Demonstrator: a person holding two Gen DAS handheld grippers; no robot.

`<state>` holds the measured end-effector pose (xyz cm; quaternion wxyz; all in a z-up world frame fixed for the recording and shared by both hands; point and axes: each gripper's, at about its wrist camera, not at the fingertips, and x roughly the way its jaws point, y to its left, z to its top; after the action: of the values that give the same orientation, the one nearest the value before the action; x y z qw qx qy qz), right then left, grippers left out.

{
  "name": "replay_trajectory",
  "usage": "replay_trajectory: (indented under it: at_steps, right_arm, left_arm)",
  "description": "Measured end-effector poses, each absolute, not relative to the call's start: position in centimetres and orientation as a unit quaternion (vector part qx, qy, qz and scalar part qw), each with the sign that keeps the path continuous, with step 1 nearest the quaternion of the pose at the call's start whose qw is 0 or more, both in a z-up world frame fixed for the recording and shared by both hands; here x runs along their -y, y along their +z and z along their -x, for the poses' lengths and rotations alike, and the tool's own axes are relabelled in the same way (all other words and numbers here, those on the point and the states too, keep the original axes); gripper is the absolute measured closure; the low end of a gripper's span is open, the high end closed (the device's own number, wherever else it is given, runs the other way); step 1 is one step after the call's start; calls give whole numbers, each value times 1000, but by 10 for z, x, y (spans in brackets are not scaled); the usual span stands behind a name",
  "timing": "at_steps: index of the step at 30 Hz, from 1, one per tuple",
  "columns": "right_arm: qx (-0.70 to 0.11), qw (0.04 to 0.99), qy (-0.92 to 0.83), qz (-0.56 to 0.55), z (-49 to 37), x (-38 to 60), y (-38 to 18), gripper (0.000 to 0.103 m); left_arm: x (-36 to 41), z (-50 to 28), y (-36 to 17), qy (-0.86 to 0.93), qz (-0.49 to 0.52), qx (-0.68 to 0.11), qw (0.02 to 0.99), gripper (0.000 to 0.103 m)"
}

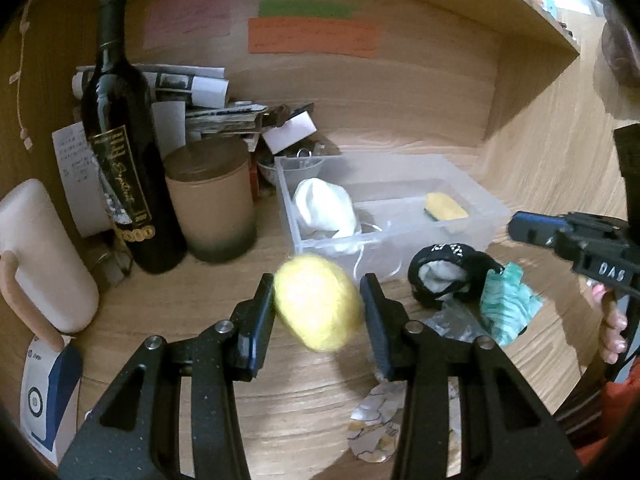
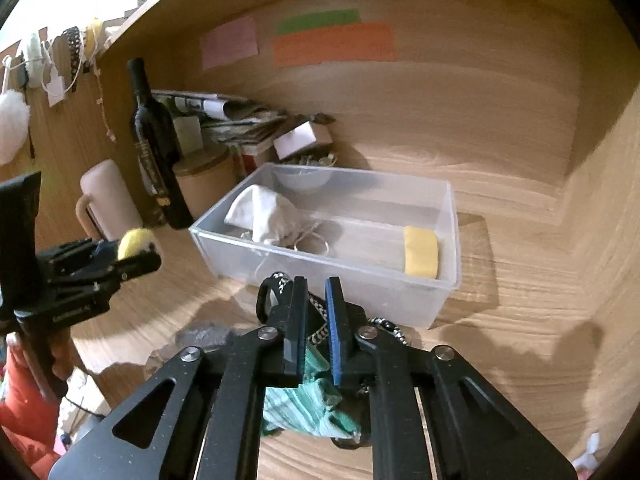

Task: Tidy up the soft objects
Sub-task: 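Lower the yellow ball into the bin with the left tool while the right tool drops the black bag in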

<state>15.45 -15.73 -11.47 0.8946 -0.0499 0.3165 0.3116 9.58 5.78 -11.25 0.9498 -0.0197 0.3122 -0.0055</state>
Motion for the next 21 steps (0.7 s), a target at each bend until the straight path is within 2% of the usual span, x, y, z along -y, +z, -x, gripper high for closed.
replay_trajectory:
  at_steps: [1, 3, 10, 11, 14, 16, 21]
  right_arm:
    - [-318, 893, 314, 53, -156, 156, -116, 84]
    - [-322, 890, 318, 62, -162, 151, -120, 61]
    - [-372, 860, 332, 106, -192, 121, -151, 59]
    - [-377, 858, 331, 110, -194, 119, -154, 60]
    - [-385, 850, 339, 118, -195, 114, -159, 88]
    - [-377, 854, 340, 116, -192, 115, -157, 92]
    - [-347, 870, 336, 96, -181, 127, -139, 92]
  left_arm:
    - [-57, -97, -112, -7, 20, -312, 950, 61]
    - [-55, -99, -112, -9, 19, -312, 950, 61]
    - [-50, -103, -114, -13, 13, -313, 950, 61]
    - [-50, -103, -114, -13, 13, -313, 950, 61]
    - [-50, -107, -114, -15, 12, -313, 949, 61]
    - [-50, -110, -113, -18, 14, -313, 949, 61]
    - [-50, -121, -105, -27, 21, -308, 951, 61]
